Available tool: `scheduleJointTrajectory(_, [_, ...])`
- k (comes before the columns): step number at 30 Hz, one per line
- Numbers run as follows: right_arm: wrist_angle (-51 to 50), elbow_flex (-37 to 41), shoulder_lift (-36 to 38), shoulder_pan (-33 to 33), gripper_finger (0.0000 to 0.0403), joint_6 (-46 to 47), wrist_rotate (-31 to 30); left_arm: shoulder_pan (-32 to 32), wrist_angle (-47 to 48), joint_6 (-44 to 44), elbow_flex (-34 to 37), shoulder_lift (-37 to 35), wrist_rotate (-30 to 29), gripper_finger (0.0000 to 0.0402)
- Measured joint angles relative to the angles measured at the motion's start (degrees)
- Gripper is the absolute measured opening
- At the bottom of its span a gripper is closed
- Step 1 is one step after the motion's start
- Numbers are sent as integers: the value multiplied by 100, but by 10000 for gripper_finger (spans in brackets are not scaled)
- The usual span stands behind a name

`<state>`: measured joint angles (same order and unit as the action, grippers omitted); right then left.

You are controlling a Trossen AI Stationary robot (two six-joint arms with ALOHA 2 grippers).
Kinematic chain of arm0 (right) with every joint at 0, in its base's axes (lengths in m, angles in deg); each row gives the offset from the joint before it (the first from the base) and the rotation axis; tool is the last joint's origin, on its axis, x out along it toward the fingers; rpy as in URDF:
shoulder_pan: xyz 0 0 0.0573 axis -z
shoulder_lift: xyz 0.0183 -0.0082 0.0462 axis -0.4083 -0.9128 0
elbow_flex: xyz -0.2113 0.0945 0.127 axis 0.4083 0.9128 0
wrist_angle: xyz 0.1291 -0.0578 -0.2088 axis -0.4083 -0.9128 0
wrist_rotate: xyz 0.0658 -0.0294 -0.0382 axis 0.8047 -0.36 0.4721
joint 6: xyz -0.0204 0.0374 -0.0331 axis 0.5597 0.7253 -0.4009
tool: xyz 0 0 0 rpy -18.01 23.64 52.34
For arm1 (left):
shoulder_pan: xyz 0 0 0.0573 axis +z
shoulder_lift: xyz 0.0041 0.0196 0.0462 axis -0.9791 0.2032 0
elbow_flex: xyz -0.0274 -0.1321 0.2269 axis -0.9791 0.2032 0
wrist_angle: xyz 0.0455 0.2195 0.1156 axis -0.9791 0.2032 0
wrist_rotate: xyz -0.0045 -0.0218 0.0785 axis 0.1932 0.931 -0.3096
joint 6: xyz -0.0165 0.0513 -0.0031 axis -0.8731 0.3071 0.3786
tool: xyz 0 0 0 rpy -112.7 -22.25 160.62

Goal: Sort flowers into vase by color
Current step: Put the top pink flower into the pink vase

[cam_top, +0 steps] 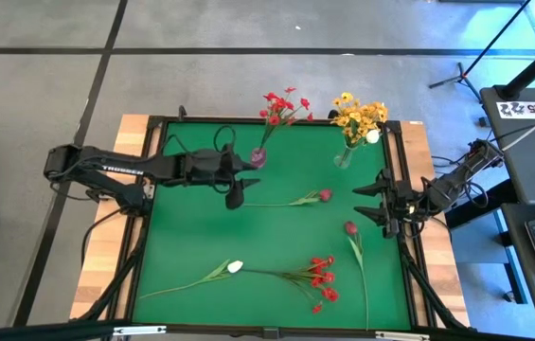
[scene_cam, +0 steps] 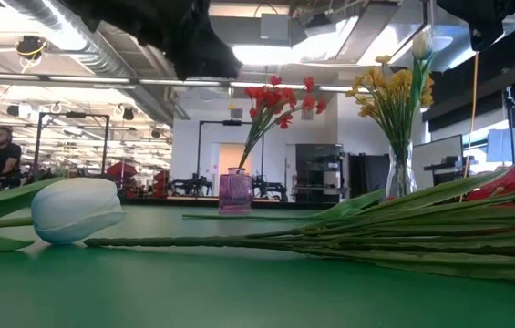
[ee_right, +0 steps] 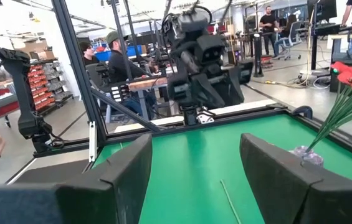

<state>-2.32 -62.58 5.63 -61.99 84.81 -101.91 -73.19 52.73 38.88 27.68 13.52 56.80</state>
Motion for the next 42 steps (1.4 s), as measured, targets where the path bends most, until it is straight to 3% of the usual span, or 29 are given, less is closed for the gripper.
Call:
scheduleJointTrajectory(12, [-99,0,0,3,241,145,-254,-567,10,-840,4,199,2,175])
scheduleJointTrajectory(22, [-66,0,-11,4,241,174,-260,-1190,-1044,-1012,4,1721,-33,175])
scheduleJointTrajectory(35, [-56,-1,-38,2,241,259,-356,-945,-1447,-1122,-5,2687,-330,175])
scheduleJointTrajectory(42, [-95,0,-39,2,241,244,-427,-770,-1383,-672,-803,3256,-278,175])
